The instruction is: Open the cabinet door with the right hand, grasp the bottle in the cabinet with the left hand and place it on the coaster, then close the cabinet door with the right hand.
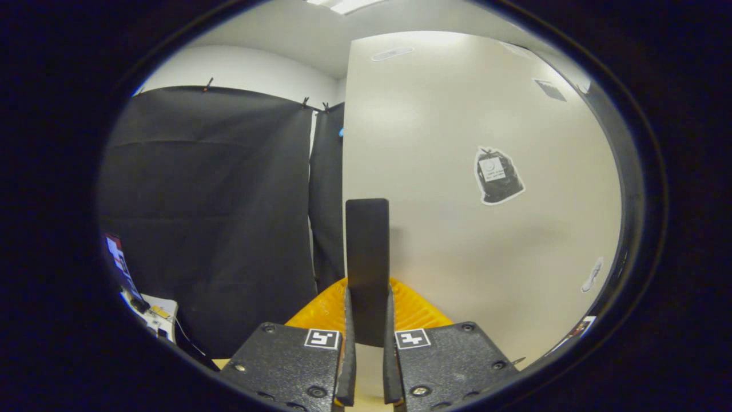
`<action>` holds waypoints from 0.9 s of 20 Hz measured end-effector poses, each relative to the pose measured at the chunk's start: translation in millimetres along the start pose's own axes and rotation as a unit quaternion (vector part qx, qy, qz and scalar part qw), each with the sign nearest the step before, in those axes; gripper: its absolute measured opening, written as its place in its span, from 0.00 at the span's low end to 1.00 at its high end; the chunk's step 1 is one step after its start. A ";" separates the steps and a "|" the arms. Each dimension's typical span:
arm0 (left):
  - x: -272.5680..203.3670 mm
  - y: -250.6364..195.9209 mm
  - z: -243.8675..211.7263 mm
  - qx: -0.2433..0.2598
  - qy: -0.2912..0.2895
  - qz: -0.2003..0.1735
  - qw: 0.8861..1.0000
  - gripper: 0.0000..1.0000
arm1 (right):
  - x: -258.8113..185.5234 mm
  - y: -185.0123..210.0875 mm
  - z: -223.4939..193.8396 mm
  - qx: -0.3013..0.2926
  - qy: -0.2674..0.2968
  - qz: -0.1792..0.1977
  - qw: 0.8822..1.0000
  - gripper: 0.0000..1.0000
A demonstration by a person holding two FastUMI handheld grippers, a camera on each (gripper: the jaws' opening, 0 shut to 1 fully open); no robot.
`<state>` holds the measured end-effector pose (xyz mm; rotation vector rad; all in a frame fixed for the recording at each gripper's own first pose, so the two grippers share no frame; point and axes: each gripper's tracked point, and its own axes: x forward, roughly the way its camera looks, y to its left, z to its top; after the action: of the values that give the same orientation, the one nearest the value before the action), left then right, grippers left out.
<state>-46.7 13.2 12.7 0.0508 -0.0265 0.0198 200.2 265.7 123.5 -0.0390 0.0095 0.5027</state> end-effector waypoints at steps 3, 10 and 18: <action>-0.5 -0.5 -0.8 0.000 0.000 -0.003 1.000 0.95 | -5.6 0.8 -2.0 -0.003 0.002 0.009 1.000 0.22; -1.3 -4.4 -2.1 0.005 0.006 -0.006 1.000 0.95 | -30.2 4.0 -0.9 -0.009 -0.001 0.043 0.999 0.22; 4.3 -8.6 -6.1 0.003 0.007 -0.011 1.000 0.95 | -49.4 -4.1 -2.7 -0.009 0.001 0.066 0.998 0.23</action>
<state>-42.1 5.0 6.2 0.0571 -0.0119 -0.0012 158.9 238.2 121.9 -0.0561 0.0094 0.6357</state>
